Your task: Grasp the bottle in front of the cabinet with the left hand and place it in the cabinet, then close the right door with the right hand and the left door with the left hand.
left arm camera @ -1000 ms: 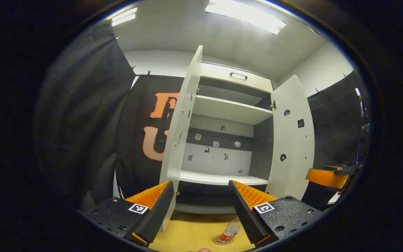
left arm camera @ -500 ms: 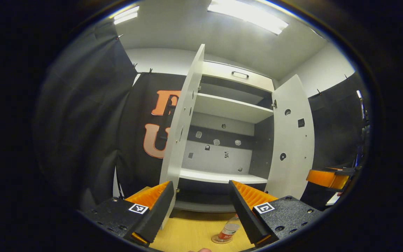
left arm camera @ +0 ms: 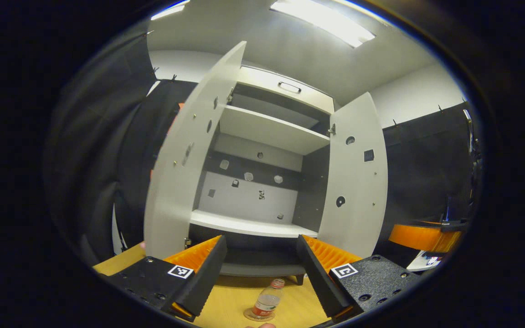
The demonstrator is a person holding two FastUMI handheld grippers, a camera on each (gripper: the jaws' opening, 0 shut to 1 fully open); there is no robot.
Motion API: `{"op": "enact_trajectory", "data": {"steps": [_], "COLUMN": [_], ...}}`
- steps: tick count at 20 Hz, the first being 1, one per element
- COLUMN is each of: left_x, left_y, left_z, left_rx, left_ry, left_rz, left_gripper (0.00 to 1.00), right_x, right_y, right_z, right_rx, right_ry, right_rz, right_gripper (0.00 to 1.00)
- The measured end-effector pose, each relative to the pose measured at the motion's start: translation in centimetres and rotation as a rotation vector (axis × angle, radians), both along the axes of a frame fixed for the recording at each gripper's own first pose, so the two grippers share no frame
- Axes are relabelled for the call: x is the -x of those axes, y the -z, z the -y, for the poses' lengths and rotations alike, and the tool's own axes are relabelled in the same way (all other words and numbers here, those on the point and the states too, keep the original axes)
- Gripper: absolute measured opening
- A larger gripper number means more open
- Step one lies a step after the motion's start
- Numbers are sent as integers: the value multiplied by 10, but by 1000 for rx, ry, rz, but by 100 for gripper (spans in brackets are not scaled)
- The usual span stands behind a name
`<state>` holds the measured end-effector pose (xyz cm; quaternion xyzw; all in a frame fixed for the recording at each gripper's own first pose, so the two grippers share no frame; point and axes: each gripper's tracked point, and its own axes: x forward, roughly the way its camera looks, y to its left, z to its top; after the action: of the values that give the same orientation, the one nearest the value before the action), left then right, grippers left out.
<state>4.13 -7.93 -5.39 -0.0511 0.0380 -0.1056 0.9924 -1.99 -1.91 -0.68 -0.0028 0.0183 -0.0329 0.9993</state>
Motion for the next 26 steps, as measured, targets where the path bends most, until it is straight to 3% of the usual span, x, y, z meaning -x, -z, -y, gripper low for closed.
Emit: {"op": "enact_trajectory", "data": {"steps": [4,9,14,19,26], "left_x": [-23,-49,-59,-52,-31], "left_y": [55,133,208,277,317], "left_z": [40,61,56,47,28], "left_rx": [-20,-85,-165,-173,-188], "left_ry": [80,92,50,-13,-99], "left_rz": [-52,-122,-142,-245,-330], "left_gripper": [94,94,95,95,95], "right_x": [4,8,16,15,3], "right_y": [3,7,17,26,33], "right_z": [12,25,30,33,40], "right_rx": [15,39,35,38,10], "right_ry": [31,76,93,114,61], "right_rz": [-19,-51,-111,-162,-198], "right_gripper": [98,98,98,98,98]}}
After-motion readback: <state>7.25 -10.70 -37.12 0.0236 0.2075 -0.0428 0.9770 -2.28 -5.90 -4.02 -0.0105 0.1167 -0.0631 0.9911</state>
